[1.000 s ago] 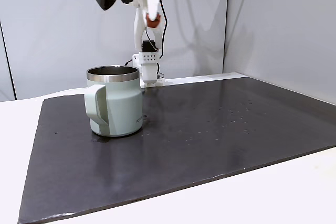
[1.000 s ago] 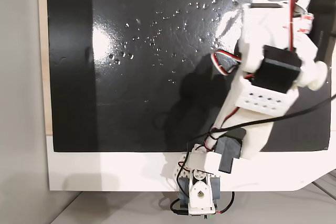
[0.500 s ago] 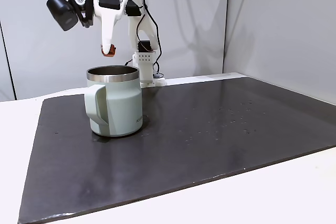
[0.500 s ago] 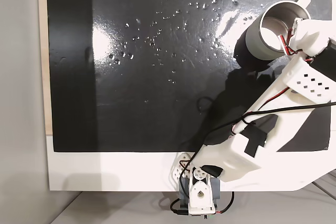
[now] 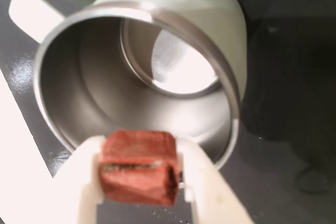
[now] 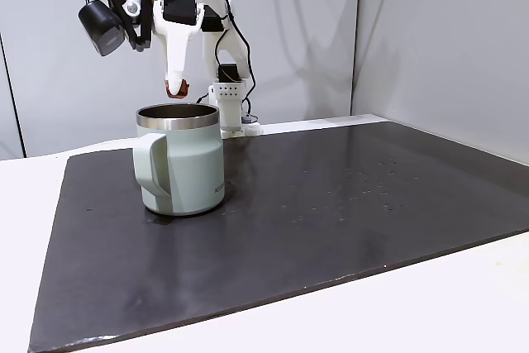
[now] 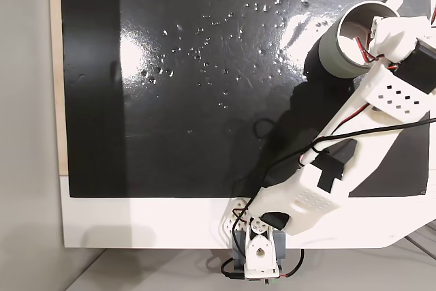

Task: Grasp a cube and put it in the cup.

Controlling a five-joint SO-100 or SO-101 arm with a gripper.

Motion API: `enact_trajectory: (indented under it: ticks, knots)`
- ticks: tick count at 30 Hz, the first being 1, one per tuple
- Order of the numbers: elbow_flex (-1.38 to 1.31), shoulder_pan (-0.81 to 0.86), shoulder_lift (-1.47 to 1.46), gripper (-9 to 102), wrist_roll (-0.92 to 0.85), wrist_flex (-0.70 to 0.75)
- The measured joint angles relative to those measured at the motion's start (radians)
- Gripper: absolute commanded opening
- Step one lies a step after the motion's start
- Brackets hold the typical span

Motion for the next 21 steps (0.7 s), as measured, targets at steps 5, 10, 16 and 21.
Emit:
enact_trajectory:
  ticks: [5, 10, 16, 21]
  knots:
    - [0.0, 0.003, 0.0, 23, 0.0, 0.0]
    - [0.0, 0.002, 0.0, 22, 0.0, 0.0]
    - [0.014, 0.003, 0.014, 21, -0.005, 0.0]
    - [0.028, 0.002, 0.026, 21, -0.005, 0.0]
